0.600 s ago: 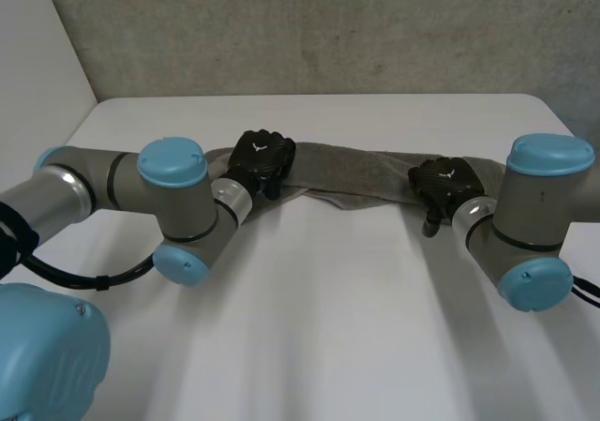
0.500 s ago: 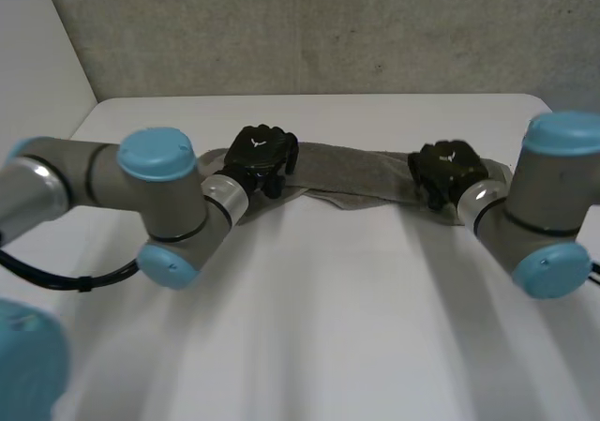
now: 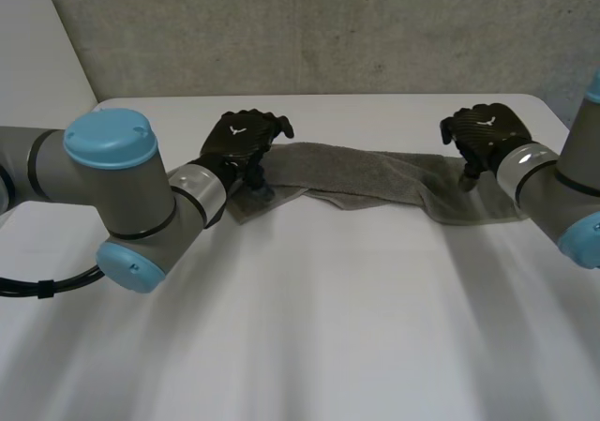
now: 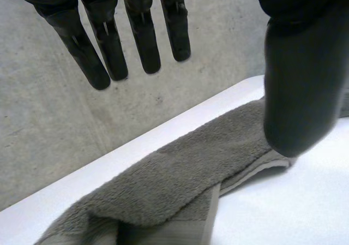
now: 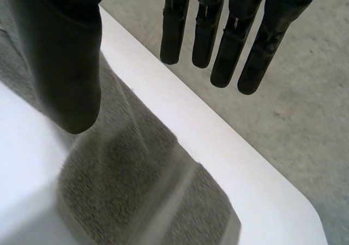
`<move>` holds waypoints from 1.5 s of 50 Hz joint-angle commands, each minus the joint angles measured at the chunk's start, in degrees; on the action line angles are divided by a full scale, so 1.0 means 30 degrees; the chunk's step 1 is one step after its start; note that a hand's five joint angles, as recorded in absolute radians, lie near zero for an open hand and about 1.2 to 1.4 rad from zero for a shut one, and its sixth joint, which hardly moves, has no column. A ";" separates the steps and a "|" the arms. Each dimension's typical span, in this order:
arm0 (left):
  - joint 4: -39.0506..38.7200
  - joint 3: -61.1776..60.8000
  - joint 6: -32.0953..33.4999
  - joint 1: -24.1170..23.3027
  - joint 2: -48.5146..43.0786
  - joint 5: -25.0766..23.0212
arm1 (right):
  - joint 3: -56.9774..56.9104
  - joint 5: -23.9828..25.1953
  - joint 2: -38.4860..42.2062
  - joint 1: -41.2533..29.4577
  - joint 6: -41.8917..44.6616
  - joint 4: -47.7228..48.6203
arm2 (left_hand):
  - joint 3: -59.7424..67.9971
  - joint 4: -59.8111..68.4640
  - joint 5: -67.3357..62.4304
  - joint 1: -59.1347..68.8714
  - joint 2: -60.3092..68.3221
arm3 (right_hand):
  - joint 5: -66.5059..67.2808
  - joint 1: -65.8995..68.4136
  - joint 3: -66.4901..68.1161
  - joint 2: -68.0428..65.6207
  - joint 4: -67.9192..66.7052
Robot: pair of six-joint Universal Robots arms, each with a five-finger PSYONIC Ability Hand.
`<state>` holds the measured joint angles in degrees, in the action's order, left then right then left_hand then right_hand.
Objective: Fold the towel.
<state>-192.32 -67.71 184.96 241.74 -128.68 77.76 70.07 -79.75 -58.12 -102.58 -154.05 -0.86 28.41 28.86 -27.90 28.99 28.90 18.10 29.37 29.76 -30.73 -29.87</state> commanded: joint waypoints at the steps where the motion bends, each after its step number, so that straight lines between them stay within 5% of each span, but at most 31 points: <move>1: -0.0026 0.0128 0.0191 0.0221 -0.0317 0.0008 | -0.0242 -0.0104 0.0183 0.0473 -0.0647 -0.0301 | -0.3588 -0.3739 0.6752 -0.3780 -0.3753 | -0.2963 -0.3388 -0.3516 0.3840 0.3556; 16: 0.0706 0.0889 0.1680 0.0690 -0.2367 -0.0081 | -0.0945 0.1094 0.2115 0.1117 -0.4019 -0.1647 | -0.3542 -0.3693 0.6706 -0.3734 -0.3707 | -0.6032 -0.6457 -0.6585 0.6909 0.6625; 23: 0.0912 0.1299 0.3939 0.0690 -0.3276 0.0153 | -0.0946 0.1214 0.2381 0.1089 -0.3991 -0.1678 | -0.3431 -0.3582 0.6595 -0.3623 -0.3596 | -0.6032 -0.6457 -0.6585 0.6909 0.6625; 47: 0.0941 0.3087 0.6431 0.0719 -0.5063 0.0857 | -0.0682 0.1214 0.2440 0.0883 -0.3756 -0.1590 | -0.0513 -0.0665 0.3677 -0.0706 -0.0678 | -0.6032 -0.6457 -0.6585 0.6909 0.6625; 75: 0.1000 0.3965 0.6842 0.0719 -0.5943 0.0916 | -0.0653 0.1156 0.2674 0.0854 -0.3201 -0.1531 | 0.0999 0.0848 0.2165 0.0807 0.0834 | -0.6032 -0.6457 -0.6585 0.6909 0.6625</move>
<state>-189.31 -56.72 205.51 243.90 -145.82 80.51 68.03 -76.11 -50.31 -100.00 -165.04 -5.44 33.70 33.41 -33.92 33.61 33.71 3.77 13.36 14.21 -14.53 -14.96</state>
